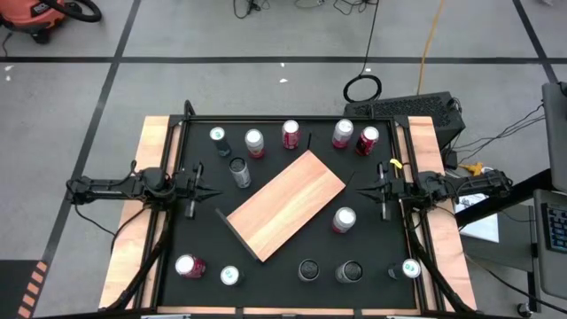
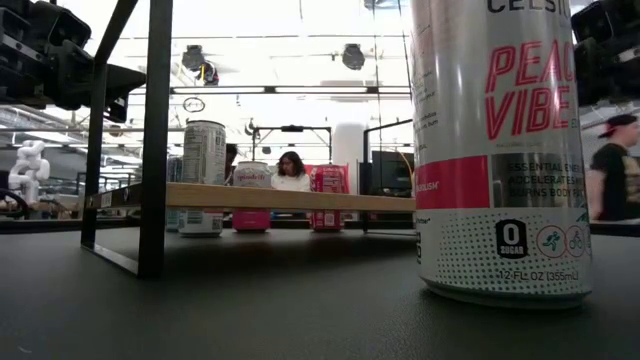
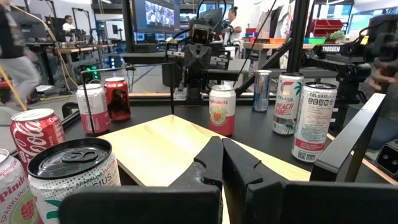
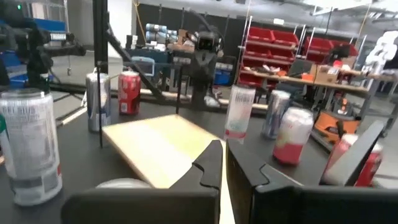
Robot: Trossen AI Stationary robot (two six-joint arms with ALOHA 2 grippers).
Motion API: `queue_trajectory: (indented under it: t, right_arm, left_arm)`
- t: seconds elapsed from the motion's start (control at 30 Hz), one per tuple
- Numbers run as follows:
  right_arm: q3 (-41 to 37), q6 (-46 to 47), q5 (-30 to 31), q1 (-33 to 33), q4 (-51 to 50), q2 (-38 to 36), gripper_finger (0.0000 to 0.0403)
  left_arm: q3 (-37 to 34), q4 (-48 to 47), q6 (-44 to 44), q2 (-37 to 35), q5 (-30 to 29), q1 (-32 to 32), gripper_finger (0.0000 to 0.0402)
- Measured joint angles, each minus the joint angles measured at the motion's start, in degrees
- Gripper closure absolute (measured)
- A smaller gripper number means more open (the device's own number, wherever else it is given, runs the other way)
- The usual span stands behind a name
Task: Place canned beverage on shelf
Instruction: Put the bottom right blue soda can on the shelf
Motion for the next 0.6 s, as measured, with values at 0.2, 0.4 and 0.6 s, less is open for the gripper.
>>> queue_trajectory:
  t: [0.2, 0.4, 0.6]
  right_arm:
    - [10.3, -1.2, 1.6, 0.0, -5.9, 6.9, 0.0403]
    - [23.1, -1.1, 1.4, 0.0, -9.8, 18.0, 0.0403]
    - [36.5, -1.4, 1.4, 0.0, -11.2, 30.3, 0.0403]
  left_arm:
    - [0.0, 0.0, 0.0, 0.0, 0.0, 0.0, 0.0402]
    - [0.0, 0.0, 0.0, 0.0, 0.0, 0.0, 0.0402]
    - [0.0, 0.0, 0.0, 0.0, 0.0, 0.0, 0.0402]
